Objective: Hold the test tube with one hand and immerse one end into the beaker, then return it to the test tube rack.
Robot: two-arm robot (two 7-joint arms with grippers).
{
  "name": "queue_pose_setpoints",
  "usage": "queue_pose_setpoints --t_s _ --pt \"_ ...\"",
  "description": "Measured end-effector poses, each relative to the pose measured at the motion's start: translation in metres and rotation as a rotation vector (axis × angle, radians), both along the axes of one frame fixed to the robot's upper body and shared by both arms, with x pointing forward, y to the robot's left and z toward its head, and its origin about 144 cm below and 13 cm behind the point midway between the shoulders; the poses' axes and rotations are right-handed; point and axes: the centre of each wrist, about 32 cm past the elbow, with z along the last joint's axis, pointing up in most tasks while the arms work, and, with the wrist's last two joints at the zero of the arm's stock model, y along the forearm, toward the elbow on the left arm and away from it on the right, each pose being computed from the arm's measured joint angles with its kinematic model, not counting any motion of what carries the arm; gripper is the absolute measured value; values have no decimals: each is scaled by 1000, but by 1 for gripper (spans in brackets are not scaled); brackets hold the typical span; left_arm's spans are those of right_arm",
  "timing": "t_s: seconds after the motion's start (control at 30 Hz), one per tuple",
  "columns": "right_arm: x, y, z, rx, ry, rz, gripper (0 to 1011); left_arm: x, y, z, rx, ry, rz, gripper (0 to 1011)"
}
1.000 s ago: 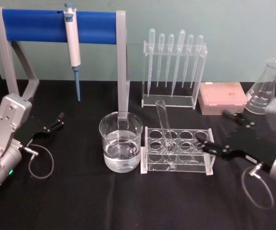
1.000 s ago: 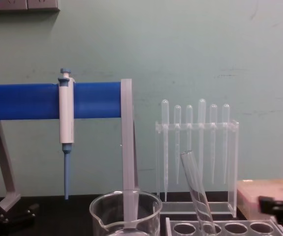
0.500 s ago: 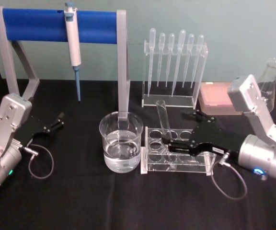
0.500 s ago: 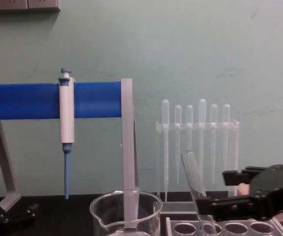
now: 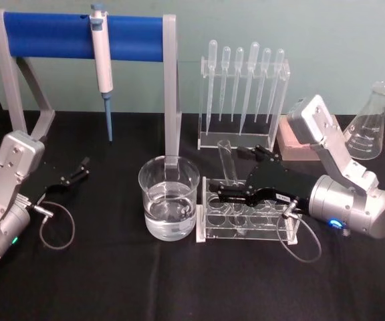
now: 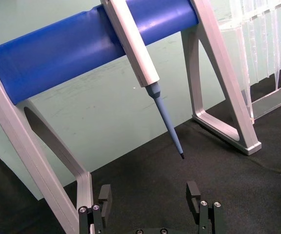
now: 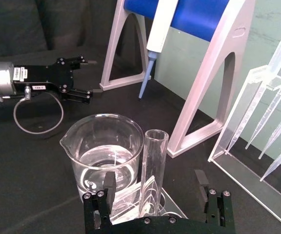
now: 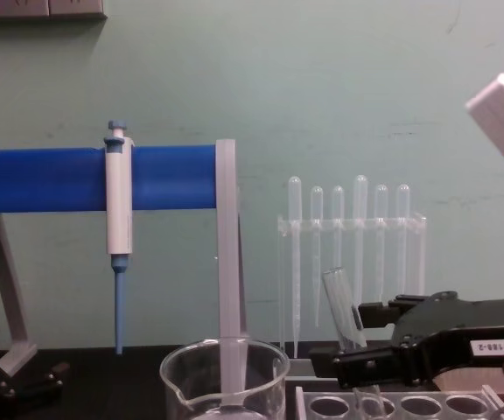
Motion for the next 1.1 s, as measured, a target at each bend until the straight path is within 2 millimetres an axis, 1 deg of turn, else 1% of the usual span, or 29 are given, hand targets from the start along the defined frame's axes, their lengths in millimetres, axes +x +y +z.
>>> queue_pose_setpoints --t_s 0.27,0.4,0.43,0.5,0.53,0.6,0.63,0.7,0.87,0.97,1.0,1.03,1.07,1.1 --pt "4 3 -1 -7 1 2 1002 0 0 0 0 0 0 1000" --pt "5 4 -1 -9 1 2 947 0 0 0 0 0 0 1000" --pt "5 5 -1 -10 2 3 907 0 0 0 0 0 0 1000" --pt "5 5 0 -10 2 4 865 0 0 0 0 0 0 1000" --pt "5 5 0 -9 2 4 813 0 0 0 0 0 0 1000" --pt "5 6 0 -8 3 4 787 0 0 0 0 0 0 1000" --pt "5 6 0 -5 3 3 724 0 0 0 0 0 0 1000" --pt "5 6 0 -2 4 2 685 0 0 0 0 0 0 1000" --pt "5 7 0 5 8 0 547 0 0 0 0 0 0 1000" --pt "5 7 0 11 9 -2 421 0 0 0 0 0 0 1000" --pt "5 7 0 12 9 -3 400 0 0 0 0 0 0 1000" --pt "5 7 1 15 8 -3 341 0 0 0 0 0 0 1000" --pt "5 7 1 15 8 -3 341 0 0 0 0 0 0 1000" --pt "4 7 2 19 7 -5 302 0 0 0 0 0 0 1000"
